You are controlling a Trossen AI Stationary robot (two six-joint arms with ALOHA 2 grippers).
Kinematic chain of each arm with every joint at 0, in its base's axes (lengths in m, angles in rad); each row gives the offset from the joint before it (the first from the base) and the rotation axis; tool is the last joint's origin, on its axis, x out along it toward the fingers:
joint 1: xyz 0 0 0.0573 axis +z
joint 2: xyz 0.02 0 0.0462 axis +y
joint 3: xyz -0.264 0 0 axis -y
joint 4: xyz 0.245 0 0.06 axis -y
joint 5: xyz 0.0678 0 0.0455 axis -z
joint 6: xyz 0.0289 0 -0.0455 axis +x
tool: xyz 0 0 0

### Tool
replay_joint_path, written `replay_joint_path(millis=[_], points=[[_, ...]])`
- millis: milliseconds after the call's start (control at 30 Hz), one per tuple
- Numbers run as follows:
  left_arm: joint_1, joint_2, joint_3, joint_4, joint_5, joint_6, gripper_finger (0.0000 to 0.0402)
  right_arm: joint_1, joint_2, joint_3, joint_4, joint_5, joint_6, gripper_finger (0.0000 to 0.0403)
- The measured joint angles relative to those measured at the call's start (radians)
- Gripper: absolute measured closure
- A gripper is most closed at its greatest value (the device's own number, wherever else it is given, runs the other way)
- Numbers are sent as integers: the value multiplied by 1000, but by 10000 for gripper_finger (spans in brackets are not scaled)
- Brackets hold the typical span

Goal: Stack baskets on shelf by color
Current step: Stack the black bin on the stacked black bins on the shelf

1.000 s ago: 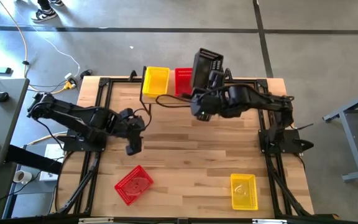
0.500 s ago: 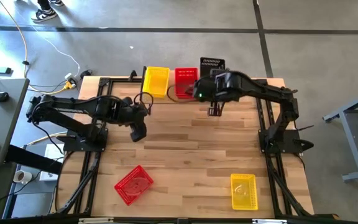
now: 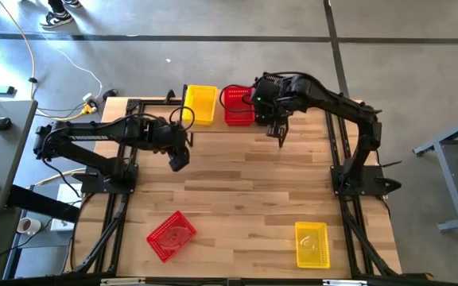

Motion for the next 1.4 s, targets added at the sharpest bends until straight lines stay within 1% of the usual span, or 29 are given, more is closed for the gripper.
replay_joint_path(millis=[133,267,500,667,900,1333,1400], points=[[23,0,0,0,0,-1,216,-6,0,0,12,-48,-10,403],[39,0,0,1,0,-5,216,-5,22,2,21,-51,-31,403],[47,0,0,2,6,-8,216,-6,82,1,-18,13,-46,403],[47,0,0,2,7,-8,216,-6,92,1,-21,9,-44,403],[47,0,0,2,7,-8,216,-21,105,1,-21,-31,-35,403],[47,0,0,1,8,-8,216,-26,111,1,-21,22,-69,402],[47,0,0,1,8,-8,216,-26,111,1,-21,23,-70,398]])
